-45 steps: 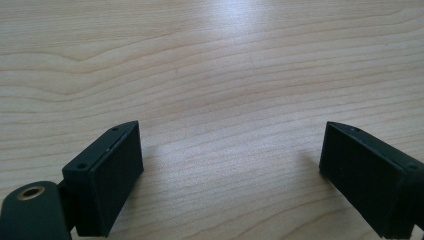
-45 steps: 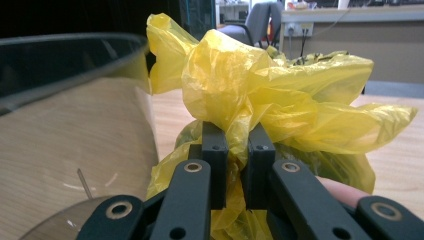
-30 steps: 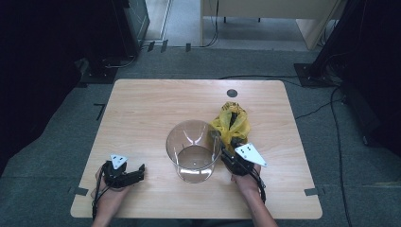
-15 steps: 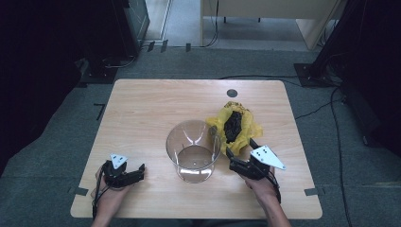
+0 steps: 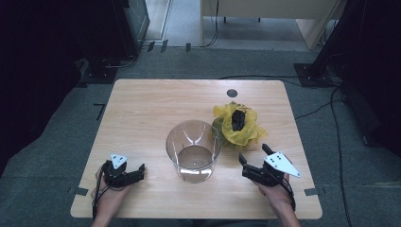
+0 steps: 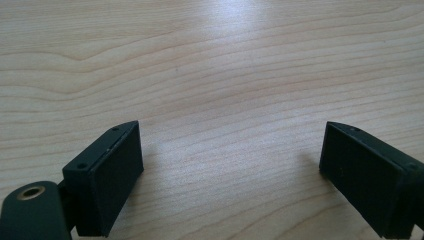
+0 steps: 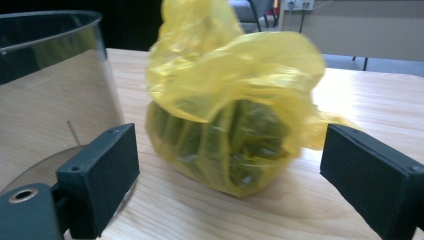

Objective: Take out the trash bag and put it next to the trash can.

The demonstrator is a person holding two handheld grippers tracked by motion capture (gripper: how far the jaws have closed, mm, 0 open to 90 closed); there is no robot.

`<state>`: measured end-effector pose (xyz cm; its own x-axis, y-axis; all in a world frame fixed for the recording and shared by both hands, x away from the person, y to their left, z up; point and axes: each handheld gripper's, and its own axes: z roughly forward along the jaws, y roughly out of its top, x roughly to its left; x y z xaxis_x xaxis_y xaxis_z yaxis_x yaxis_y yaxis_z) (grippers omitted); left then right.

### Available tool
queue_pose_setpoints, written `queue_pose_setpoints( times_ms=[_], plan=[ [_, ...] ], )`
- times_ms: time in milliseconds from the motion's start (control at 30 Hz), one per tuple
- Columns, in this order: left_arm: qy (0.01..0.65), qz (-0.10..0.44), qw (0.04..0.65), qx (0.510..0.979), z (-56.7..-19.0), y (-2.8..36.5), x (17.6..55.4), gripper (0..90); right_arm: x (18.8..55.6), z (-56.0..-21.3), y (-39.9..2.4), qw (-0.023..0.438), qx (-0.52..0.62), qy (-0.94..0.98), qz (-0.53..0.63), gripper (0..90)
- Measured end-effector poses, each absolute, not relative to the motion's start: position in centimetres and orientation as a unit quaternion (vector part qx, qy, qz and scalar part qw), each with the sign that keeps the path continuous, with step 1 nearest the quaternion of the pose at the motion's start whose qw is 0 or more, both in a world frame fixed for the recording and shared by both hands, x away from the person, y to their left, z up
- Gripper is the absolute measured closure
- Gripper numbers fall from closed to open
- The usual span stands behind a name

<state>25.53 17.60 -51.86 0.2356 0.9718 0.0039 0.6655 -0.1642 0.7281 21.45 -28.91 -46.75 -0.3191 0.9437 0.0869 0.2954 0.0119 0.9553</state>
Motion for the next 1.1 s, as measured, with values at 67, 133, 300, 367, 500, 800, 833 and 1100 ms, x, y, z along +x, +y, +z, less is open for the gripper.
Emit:
queue_pose_setpoints(
  times_ms=[67,133,300,367,500,800,833,1100],
  plan=[
    [0.567,0.247,0.311,0.722,-51.9,17.6,25.5,9.4,21.1,-46.7,-29.5,0.323,0.492,0.631,0.506,8.6],
    [0.567,0.247,0.311,0.722,-51.9,17.6,25.5,9.4,20.8,-46.8,-30.1,0.327,0.495,0.629,0.502,8.4],
    [0.567,0.247,0.311,0.722,-51.9,17.6,25.5,9.5,19.9,-47.8,-31.8,0.334,0.512,0.629,0.480,8.3],
    [0.567,0.247,0.311,0.722,-51.9,17.6,25.5,9.5,19.8,-48.0,-32.1,0.335,0.516,0.628,0.477,8.3],
    [0.567,0.247,0.311,0.722,-51.9,17.6,25.5,9.4,19.2,-48.7,-33.9,0.341,0.538,0.621,0.458,8.3],
    [0.567,0.247,0.311,0.722,-51.9,17.6,25.5,9.5,18.3,-49.8,-37.2,0.345,0.569,0.624,0.409,8.3],
    [0.567,0.247,0.311,0.722,-51.9,17.6,25.5,9.4,18.0,-50.1,-38.0,0.342,0.576,0.624,0.402,8.3],
    [0.567,0.247,0.311,0.722,-51.9,17.6,25.5,9.5,17.3,-51.5,-39.7,0.332,0.601,0.634,0.356,8.4]
  ],
)
